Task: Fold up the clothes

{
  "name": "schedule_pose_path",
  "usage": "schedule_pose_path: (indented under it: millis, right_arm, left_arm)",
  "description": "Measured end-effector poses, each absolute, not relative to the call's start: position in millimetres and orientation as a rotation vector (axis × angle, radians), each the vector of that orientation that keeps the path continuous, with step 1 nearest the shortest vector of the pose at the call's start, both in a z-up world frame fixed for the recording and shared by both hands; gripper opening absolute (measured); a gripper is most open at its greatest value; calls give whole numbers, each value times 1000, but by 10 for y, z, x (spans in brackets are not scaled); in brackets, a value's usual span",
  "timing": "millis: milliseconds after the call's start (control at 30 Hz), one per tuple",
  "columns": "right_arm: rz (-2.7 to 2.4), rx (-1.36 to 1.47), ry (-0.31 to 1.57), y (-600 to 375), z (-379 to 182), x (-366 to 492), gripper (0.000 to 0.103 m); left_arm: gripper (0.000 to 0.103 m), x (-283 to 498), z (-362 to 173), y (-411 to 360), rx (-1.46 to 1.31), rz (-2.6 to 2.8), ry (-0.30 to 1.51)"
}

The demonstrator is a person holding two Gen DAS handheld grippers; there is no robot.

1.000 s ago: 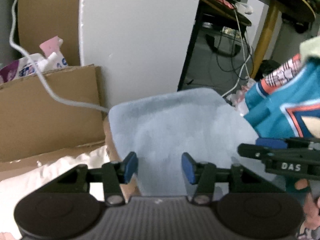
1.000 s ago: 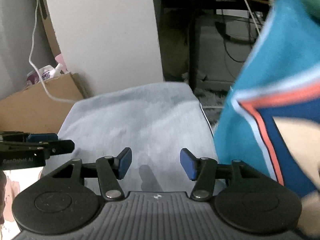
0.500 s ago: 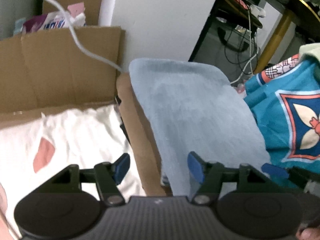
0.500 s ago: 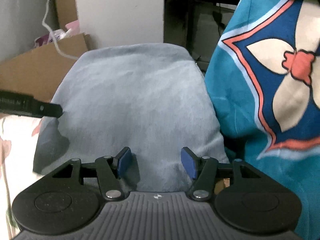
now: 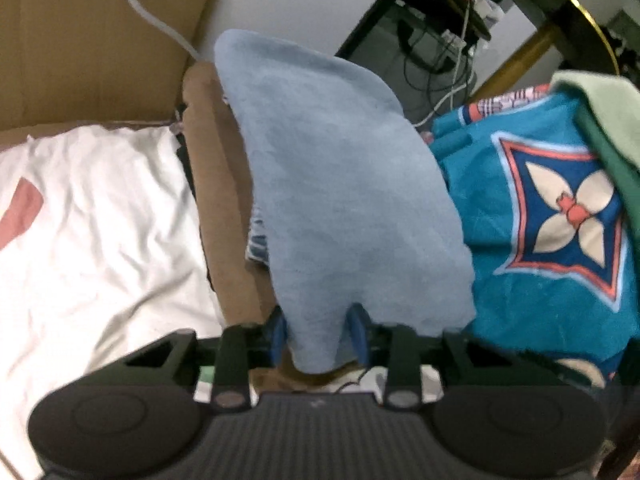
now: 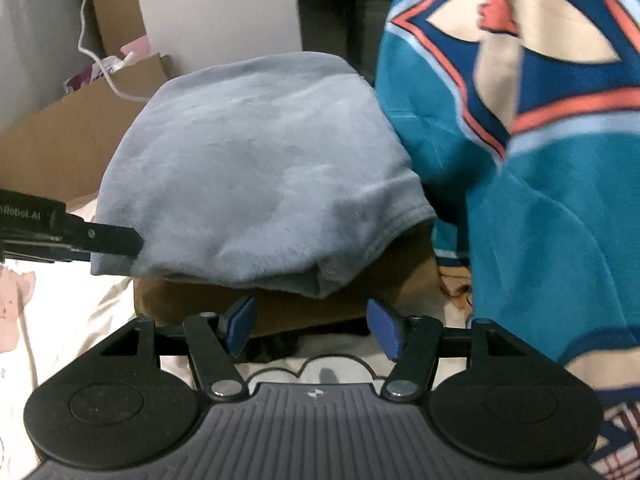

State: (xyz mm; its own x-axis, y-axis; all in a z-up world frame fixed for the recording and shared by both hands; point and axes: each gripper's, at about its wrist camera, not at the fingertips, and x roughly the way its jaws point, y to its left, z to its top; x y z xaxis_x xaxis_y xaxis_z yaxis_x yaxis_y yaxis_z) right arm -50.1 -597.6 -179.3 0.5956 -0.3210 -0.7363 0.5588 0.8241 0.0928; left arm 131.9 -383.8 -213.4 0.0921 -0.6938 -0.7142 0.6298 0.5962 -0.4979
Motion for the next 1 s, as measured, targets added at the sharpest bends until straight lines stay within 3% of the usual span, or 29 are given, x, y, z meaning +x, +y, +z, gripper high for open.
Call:
schedule_pose_path:
  millis: [267,433,533,700,1000]
  right_arm:
    - [-528,365,751,-5899,-1624,-709,68]
    - [-507,379,748,-5774,-1342,-815,68]
    - [-499,396,748,-5688,-1092,-861,70]
    - [-501,388,754,-5519,-624,-883,83]
    - [-520,375,743,-5223,334,-817,95]
  left_arm:
    - [28,1298,-1927,-3653,4,-943,1120]
    - [34,1203,-1609,-3398,76,-883,1083]
    - [45,1181,-1376,-3229,91,-833,1054]
    - [74,1095,-910,-2915,116,-761,974]
    - [101,967,-14,-2298,113,-627,838]
